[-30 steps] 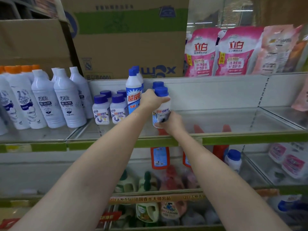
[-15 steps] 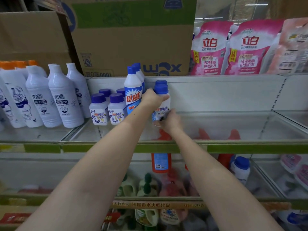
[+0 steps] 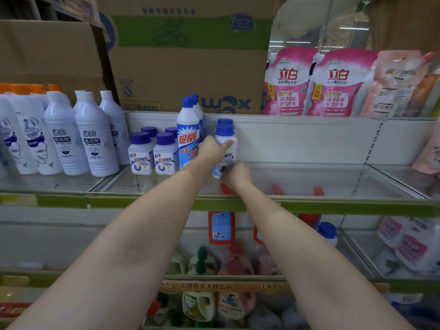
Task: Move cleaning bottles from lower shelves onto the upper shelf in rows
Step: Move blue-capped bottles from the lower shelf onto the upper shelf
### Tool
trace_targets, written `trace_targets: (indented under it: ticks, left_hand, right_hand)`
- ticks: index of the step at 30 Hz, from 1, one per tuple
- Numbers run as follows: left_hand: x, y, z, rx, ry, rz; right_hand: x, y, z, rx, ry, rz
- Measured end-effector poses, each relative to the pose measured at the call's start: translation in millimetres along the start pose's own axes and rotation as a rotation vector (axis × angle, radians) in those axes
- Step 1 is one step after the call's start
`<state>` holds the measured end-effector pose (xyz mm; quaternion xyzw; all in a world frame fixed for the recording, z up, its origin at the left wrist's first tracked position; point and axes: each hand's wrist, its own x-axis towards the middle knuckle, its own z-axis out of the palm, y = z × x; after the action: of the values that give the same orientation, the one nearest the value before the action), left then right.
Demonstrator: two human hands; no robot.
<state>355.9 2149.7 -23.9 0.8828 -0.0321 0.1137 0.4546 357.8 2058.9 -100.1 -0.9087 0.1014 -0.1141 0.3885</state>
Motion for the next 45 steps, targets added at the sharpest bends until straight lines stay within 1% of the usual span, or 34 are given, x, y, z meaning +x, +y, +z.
trace_targets:
  ticks: [4,7,13,16,22,27,32,36,42,45]
  left_hand:
    - [-14,4,-9,0.056,0.042,-0.007]
    - [-26,3,-15,0.094,0.057,0.035]
    - [-55,-10,-18,0.225,-0.031,0.158]
    - [-72,-23,-16,0.292,-0.108,0.202]
    - [-118,-63,-13,0.481,-0.263,0.317]
    - [-155,-111,3,0.524,-0.418,0.275]
    - [-182,-147,41,0.505,-0.521,0.264]
    - [-200,-152,73,0.506,-0.606,0.309]
    - [-202,-142,127,0.521,-0.632,0.350]
    - [-190,-134,162,0.522,-0.636,0.325]
  right_hand:
    - [-19,1,-12,-0.034,0.015,0.006]
    - [-33,1,-18,-0.071,-0.010,-0.033]
    - [-83,1,-32,-0.093,0.126,-0.167]
    - [-108,11,-36,-0.141,0.166,-0.170]
    - [-158,52,-25,-0.194,0.135,-0.054]
    - [-199,90,-7,-0.155,0.115,0.079]
    - [-228,132,3,-0.134,0.105,0.168]
    - [-243,166,1,-0.128,0.137,0.217]
    - [-230,218,-14,-0.118,0.155,0.327]
    - [-207,247,-23,-0.122,0.124,0.381]
